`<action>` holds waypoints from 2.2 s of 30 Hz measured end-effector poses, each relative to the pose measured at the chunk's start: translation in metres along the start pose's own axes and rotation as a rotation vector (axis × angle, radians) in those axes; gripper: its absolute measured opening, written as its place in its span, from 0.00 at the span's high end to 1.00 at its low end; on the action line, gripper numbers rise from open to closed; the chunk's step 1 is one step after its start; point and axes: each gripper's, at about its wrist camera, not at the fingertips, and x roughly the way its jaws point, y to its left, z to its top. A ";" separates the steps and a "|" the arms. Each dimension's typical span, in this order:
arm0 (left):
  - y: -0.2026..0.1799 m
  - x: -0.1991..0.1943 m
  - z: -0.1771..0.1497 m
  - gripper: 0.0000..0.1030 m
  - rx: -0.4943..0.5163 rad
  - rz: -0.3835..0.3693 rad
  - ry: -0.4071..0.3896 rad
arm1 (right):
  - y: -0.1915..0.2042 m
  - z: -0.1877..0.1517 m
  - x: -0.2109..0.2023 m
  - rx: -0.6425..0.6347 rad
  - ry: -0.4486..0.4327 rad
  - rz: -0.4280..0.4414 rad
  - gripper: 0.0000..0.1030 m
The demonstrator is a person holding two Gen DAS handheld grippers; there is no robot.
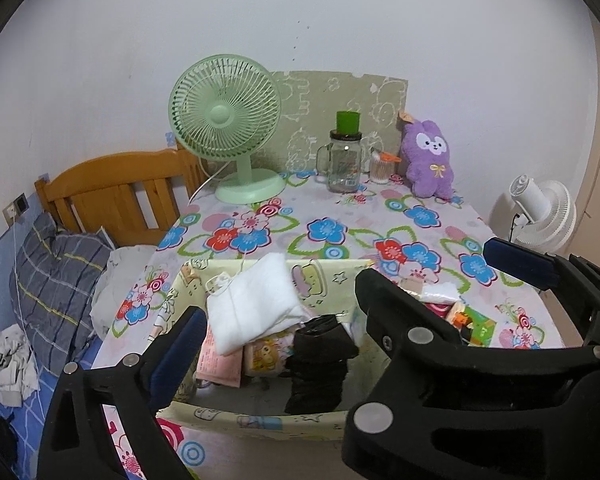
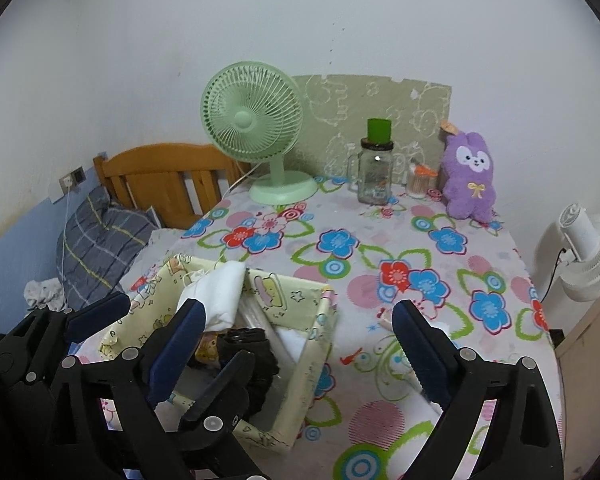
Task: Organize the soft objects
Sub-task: 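Withdraw both grippers from the box toward the green box and white packet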
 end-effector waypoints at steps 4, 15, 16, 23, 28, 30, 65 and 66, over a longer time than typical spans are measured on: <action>-0.009 -0.007 0.003 0.02 0.009 -0.008 -0.015 | -0.008 0.001 -0.010 0.007 -0.019 -0.009 0.05; -0.035 -0.018 0.006 0.01 0.034 -0.022 -0.041 | -0.030 -0.002 -0.033 0.034 -0.054 -0.036 0.03; -0.037 -0.018 0.006 0.01 0.036 -0.023 -0.042 | -0.032 -0.002 -0.034 0.036 -0.056 -0.038 0.03; -0.053 -0.018 0.007 0.01 0.052 -0.033 -0.042 | -0.048 -0.005 -0.042 0.054 -0.062 -0.053 0.03; -0.065 -0.017 0.006 0.01 0.058 -0.045 -0.031 | -0.058 -0.009 -0.047 0.066 -0.062 -0.062 0.03; -0.070 -0.016 0.007 0.01 0.059 -0.053 -0.028 | -0.064 -0.010 -0.048 0.076 -0.063 -0.065 0.03; -0.137 0.060 -0.021 0.01 0.092 -0.139 0.155 | -0.144 -0.056 -0.003 0.165 0.050 -0.141 0.03; -0.139 0.063 -0.021 0.01 0.093 -0.137 0.160 | -0.147 -0.057 -0.001 0.169 0.054 -0.141 0.03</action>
